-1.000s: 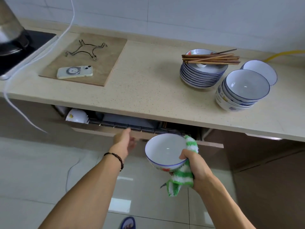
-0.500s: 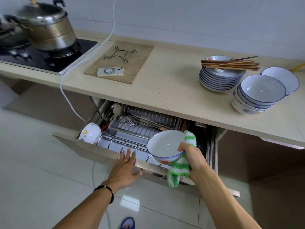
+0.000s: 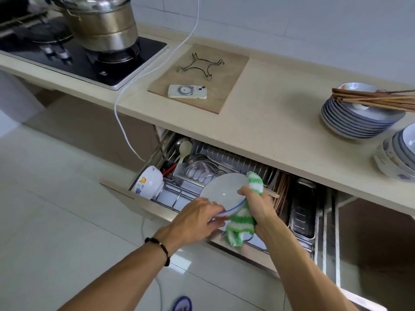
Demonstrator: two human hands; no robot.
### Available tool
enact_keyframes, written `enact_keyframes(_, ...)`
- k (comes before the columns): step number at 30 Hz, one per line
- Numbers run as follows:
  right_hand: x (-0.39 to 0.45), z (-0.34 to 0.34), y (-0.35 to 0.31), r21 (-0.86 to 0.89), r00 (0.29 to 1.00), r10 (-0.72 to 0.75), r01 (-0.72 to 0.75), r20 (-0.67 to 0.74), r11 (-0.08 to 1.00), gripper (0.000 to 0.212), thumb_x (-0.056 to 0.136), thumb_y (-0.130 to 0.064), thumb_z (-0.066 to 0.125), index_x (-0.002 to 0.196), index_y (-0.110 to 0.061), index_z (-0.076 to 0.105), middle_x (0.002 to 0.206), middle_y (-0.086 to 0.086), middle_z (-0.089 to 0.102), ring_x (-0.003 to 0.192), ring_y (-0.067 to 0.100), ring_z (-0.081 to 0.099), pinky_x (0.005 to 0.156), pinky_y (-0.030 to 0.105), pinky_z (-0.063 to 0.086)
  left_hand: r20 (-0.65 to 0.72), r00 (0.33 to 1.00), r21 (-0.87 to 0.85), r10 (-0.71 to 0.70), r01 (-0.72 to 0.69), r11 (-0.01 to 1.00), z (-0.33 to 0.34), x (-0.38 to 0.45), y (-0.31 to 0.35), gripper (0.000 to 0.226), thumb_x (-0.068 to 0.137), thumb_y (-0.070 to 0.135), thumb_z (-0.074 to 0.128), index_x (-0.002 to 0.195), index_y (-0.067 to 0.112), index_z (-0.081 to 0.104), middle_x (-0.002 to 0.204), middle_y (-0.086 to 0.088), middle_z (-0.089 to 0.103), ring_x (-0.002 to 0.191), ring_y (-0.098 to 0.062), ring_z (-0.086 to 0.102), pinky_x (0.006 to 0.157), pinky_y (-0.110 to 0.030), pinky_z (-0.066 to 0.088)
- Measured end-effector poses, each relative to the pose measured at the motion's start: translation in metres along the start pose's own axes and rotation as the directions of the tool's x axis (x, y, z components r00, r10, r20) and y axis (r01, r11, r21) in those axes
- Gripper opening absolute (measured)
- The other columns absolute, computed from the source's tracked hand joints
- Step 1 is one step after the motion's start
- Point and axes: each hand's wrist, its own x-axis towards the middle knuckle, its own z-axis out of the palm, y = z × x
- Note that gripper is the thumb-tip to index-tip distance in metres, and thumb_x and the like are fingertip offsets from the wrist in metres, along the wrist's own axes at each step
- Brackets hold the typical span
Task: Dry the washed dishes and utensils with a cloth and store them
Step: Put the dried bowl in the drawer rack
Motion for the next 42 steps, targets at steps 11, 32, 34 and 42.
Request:
enact_keyframes(11,0.052,0.070,0.002,0.042,0.998,0.023,-0.021,-0.050,0.999,0.015,0.094,-0.024,0.066,0.098,-0.009,0.064,0.102,0.023,0.072,0.090,0.039,0.072,0.086,0.056,0.058,0.111,0.834,-0.640,-0.540,0.475,0.604,-0.054,0.010,-0.106,0.007,0.094,0.021,0.069,0.087,0.022,0.067,0.090,0.008,0.070,0.087,-0.010,0.065,0.078,-0.024,0.052)
enact_keyframes(32,0.095,0.101,0.013,0.063,1.000,0.011,-0.012,0.019,0.998,0.010,0.096,-0.018,0.064,0.096,-0.008,0.064,0.096,0.023,0.073,0.078,0.034,0.073,0.081,0.054,0.060,0.230,0.686,-0.417,-0.690,0.710,0.567,-0.034,0.042,-0.188,0.015,0.094,0.028,0.069,0.097,0.013,0.066,0.086,0.002,0.062,0.080,-0.015,0.056,0.061,-0.024,0.039)
enact_keyframes(34,0.097,0.103,0.015,0.059,1.000,0.009,-0.010,0.022,0.998,0.009,0.095,-0.018,0.064,0.096,-0.009,0.064,0.095,0.022,0.073,0.082,0.037,0.073,0.083,0.054,0.060,0.220,0.662,-0.410,-0.716,0.729,0.548,-0.031,0.043,-0.191,0.017,0.094,0.028,0.070,0.100,0.012,0.066,0.086,0.002,0.061,0.078,-0.013,0.055,0.061,-0.023,0.039)
enact_keyframes(42,0.099,0.108,0.022,0.021,0.999,0.006,-0.007,0.045,1.000,0.010,0.095,-0.018,0.064,0.099,-0.008,0.065,0.094,0.022,0.074,0.085,0.038,0.073,0.083,0.057,0.059,0.200,0.592,-0.346,-0.781,0.788,0.509,-0.028,0.056,-0.207,0.031,0.088,0.028,0.076,0.111,0.008,0.065,0.104,-0.007,0.066,0.092,-0.024,0.060,0.077,-0.028,0.044)
